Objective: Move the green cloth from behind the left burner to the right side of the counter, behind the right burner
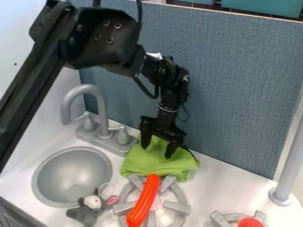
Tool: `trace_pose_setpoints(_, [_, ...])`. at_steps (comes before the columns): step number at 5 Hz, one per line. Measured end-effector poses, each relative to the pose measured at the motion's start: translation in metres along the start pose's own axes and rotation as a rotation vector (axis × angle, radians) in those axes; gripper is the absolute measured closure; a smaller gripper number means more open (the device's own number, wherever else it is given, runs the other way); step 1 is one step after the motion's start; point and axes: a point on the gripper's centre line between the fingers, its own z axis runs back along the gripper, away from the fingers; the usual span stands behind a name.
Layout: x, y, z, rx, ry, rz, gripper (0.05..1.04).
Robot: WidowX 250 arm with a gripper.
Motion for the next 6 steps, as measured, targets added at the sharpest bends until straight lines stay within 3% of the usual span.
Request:
trace_pose_setpoints(1, [0.010, -0.004, -0.004, -0.019, -0.047, -0.001, 0.083])
trace_pose_setpoints(2, [-0.002, -0.012, -0.028, -0.051, -0.046, -0.036, 0.083])
trace_pose_setpoints(3, [-0.006, -0.018, -0.031, -0.084, -0.094, -0.051, 0.083])
trace_pose_setpoints(5, [0.016, -0.059, -0.012, -0.220, -0.157, -0.112, 0.083])
trace_pose_setpoints(6, [0.017, -0.108, 0.011, -0.290, -0.189, -0.297, 0.083])
